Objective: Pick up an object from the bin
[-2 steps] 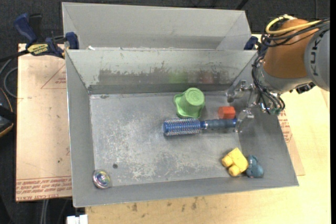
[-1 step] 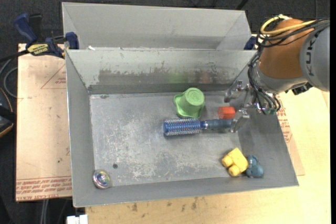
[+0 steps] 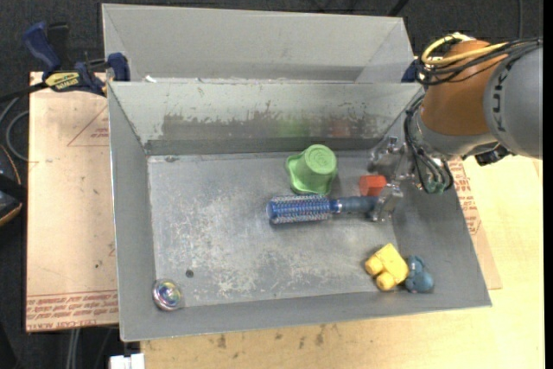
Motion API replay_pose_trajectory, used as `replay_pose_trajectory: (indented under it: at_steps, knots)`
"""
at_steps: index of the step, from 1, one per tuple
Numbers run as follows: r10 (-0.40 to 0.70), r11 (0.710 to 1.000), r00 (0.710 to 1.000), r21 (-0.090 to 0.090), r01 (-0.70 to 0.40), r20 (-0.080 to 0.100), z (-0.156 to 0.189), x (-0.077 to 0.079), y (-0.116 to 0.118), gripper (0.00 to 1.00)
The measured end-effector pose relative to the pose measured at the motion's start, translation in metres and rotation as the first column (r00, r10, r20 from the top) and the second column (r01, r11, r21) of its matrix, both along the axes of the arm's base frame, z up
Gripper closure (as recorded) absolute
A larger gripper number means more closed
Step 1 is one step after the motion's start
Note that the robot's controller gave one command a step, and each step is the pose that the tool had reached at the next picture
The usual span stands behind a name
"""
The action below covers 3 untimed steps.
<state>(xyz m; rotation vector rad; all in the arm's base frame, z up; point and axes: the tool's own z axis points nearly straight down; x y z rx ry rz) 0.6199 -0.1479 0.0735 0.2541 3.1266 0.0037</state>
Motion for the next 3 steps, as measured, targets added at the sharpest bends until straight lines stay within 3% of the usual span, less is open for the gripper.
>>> replay_pose_trajectory:
  at_steps: [1,2,3]
  knots:
    - [0.001,1.000,1.000,-0.002,-0.001,0.001,0.002,0.002,0.000,0.00]
    - [0.002,1.000,1.000,-0.003,-0.002,0.003,0.003,0.003,0.000,1.00]
    - [0.002,1.000,1.000,-0.002,-0.002,-0.001,0.021,0.003,0.000,1.00]
